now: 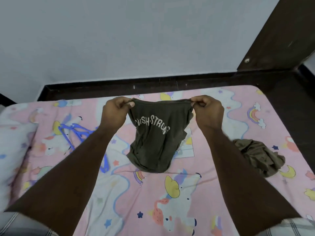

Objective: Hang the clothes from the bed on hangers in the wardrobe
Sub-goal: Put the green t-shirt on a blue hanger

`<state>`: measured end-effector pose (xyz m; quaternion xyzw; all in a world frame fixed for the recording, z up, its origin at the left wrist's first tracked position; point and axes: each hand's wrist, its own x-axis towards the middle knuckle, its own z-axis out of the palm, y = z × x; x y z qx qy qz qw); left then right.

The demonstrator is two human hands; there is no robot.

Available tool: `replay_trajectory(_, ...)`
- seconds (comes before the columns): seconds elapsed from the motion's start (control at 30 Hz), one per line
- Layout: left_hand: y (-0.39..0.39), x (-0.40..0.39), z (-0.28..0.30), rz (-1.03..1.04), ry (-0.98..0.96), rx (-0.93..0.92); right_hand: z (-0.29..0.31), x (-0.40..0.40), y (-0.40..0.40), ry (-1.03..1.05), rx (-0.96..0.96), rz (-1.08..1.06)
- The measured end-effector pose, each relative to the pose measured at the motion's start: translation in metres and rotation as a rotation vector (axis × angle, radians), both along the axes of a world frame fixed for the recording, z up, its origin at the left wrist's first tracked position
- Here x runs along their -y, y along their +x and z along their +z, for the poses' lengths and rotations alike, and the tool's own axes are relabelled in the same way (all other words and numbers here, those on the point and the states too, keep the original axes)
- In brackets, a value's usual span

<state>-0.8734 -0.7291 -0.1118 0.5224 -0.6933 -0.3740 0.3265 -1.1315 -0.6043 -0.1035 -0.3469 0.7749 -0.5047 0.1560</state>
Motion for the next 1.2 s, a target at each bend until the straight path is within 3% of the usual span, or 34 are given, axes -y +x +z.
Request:
replay_trajectory(0.1, 0.030, -0.011, 0.041, -0.108, 0.087, -0.092, 0.041, -0.012, 0.011, -0.014, 0.093, 0.099)
replay_trajectory(0.17, 0.054, -0.021, 0.065, -0.195, 0.251, -0.178, 0.064, -0.029, 0.017, -0.020, 0.138, 0.181)
replay_trajectory(0.3, 0.094, -0.045, 0.072, -0.260, 0.511, -0.101, 0.067, -0.056, 0.030, 0.094, 0.224, 0.320)
replay_trajectory(0.43, 0.109, -0.068, 0.011, -0.147, 0.569, 0.016, 0.008, -0.061, 0.054, 0.307, 0.184, 0.342)
replay_trajectory(0.63, 0.117, -0.091, -0.090, -0.049, 0.487, 0.255, -0.085, -0.067, 0.080, 0.539, 0.046, 0.418)
replay_trajectory(1.03, 0.096, -0.049, -0.225, 0.120, 0.364, 0.403, -0.226, -0.004, 0.091, 0.593, -0.223, 0.415)
replay_trajectory(1.2, 0.103, -0.053, -0.254, 0.204, 0.449, 0.353, -0.259, 0.000, 0.104, 0.649, -0.253, 0.449)
